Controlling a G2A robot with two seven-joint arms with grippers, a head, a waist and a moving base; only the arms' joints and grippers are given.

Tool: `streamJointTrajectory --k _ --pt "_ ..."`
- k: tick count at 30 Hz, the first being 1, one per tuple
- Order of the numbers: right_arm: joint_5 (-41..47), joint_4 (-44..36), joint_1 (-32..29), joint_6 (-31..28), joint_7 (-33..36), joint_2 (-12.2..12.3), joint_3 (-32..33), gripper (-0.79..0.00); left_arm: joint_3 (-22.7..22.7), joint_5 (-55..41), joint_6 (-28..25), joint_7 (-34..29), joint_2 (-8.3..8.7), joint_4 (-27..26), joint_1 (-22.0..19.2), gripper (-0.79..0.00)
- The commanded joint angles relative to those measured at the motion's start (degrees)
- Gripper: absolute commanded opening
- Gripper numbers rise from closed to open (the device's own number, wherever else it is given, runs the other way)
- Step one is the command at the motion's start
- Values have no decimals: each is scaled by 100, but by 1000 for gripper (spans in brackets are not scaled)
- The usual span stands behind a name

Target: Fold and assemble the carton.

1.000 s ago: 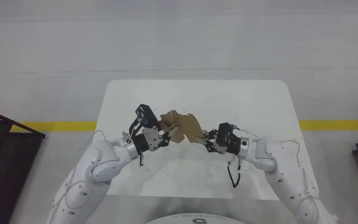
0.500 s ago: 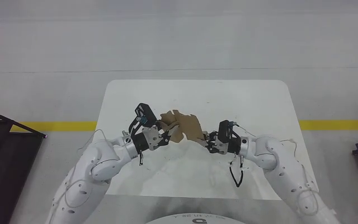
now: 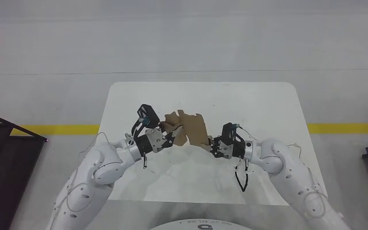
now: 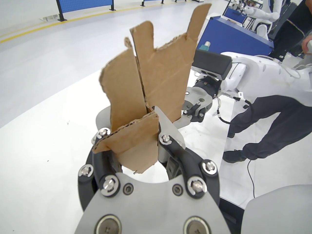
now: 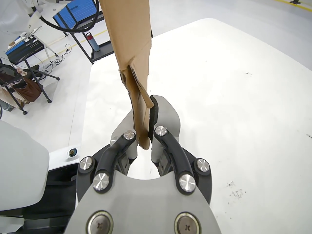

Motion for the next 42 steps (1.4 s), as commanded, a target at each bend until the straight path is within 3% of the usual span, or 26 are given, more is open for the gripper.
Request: streamJointTrajectory --k 1,18,32,42 --pt "-16 11 -38 15 -32 13 48 -628 0 -12 -2 13 2 7 -1 -785" --pt "-173 -450 -621 -217 -226 180 596 -723 -3 31 85 68 18 3 24 -785" --pt "-307 -651 -528 -128 -329 168 413 -603 44 81 113 112 27 -5 62 -785" --pt "65 -517 -483 -487 -453 191 410 -591 29 84 131 145 35 42 59 -785"
